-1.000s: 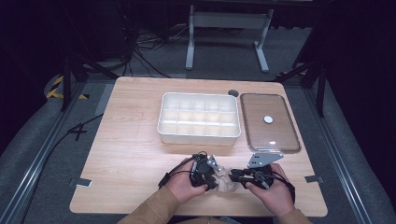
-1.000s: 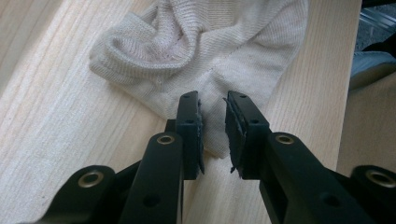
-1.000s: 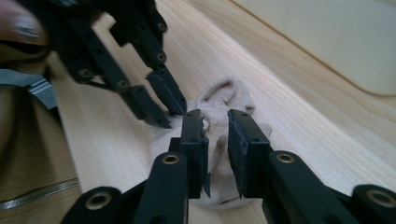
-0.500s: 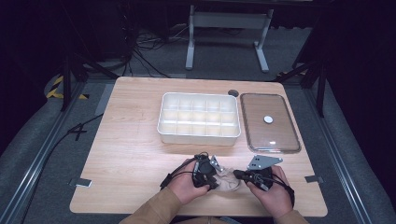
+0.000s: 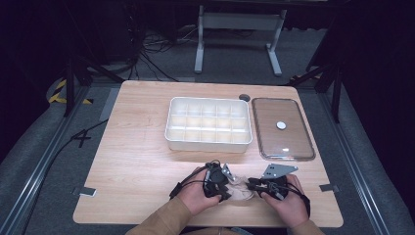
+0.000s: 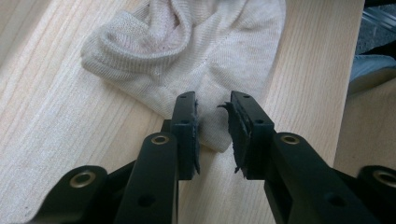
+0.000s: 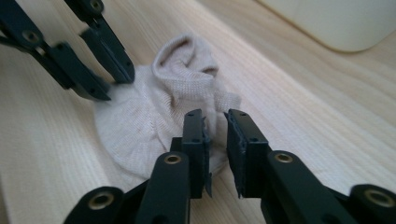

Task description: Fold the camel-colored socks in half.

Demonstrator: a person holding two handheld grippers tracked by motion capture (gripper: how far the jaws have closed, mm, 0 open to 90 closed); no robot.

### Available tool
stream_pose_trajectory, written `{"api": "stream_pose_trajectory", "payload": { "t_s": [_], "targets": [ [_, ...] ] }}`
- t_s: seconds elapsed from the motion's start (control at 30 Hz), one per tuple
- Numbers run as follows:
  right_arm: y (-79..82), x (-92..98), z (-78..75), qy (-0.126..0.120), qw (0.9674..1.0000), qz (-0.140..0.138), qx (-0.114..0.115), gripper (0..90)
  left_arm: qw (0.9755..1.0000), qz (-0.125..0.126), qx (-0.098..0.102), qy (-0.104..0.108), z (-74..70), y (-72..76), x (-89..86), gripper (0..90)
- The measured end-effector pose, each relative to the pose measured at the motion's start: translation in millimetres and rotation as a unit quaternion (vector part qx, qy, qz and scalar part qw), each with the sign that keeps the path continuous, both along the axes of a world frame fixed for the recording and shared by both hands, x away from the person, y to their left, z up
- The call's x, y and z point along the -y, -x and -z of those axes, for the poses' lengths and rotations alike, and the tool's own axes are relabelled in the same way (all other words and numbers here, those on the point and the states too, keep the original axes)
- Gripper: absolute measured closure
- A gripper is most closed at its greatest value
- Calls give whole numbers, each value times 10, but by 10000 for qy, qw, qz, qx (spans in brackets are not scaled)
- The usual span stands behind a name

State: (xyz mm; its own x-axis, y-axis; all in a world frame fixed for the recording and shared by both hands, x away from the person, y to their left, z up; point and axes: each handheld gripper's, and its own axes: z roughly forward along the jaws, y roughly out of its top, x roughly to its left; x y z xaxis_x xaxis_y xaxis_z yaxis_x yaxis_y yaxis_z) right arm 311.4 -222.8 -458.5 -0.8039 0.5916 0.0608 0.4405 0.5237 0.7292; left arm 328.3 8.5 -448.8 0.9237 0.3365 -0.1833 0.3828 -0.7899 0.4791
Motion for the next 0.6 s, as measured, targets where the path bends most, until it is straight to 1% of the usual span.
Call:
{"api": "stream_pose_trajectory", "payload": {
  "t_s": [0.07, 0.1, 0.13, 0.17, 0.23, 0.27, 0.3, 0.37, 0.4, 0.43, 0.53, 0.57, 0.6],
  "targets": [
    [43, 24, -103, -111, 9998, -62, 146, 752, 10000, -11, 5, 44, 1, -1, 0, 709],
    [71, 24, -154, -144, 9996, -110, 220, 776, 10000, -5, 20, 39, 1, -3, 1, 708],
    [96, 13, -194, -151, 9994, -189, 259, 799, 10000, -8, 18, 14, -1, -1, 3, 708],
    [123, -20, -217, -152, 9991, -319, 245, 810, 10000, 14, 16, 17, 2, -1, 4, 708],
    [146, -85, -200, -69, 9984, -521, 186, 806, 10000, 24, 44, 5, 0, 0, 5, 708],
    [149, -119, -167, -1, 9981, -599, 115, 797, 10000, 19, 43, 7, 0, 1, 5, 709],
    [144, -141, -127, 81, 9980, -630, 27, 785, 10000, 23, 38, 5, -1, 1, 4, 710],
    [118, -145, -44, 302, 9976, -622, -60, 768, 10000, -2, 25, 6, 2, 3, 4, 715],
    [106, -135, -25, 363, 9974, -611, -76, 765, 10000, 27, 14, -2, 4, -4, 3, 717],
    [94, -120, -4, 416, 9971, -613, -143, 766, 10000, 41, 2, 8, 9, -7, 5, 718],
    [81, -115, 35, 489, 9962, -706, -156, 766, 10000, 54, -28, -1, 14, -16, 6, 717],
    [71, -114, 43, 476, 9961, -732, -156, 766, 10000, 31, -59, 12, 15, -12, 7, 717],
    [60, -107, 47, 450, 9961, -738, -197, 767, 10000, 27, -49, 19, 15, -11, 6, 717]
  ]
}}
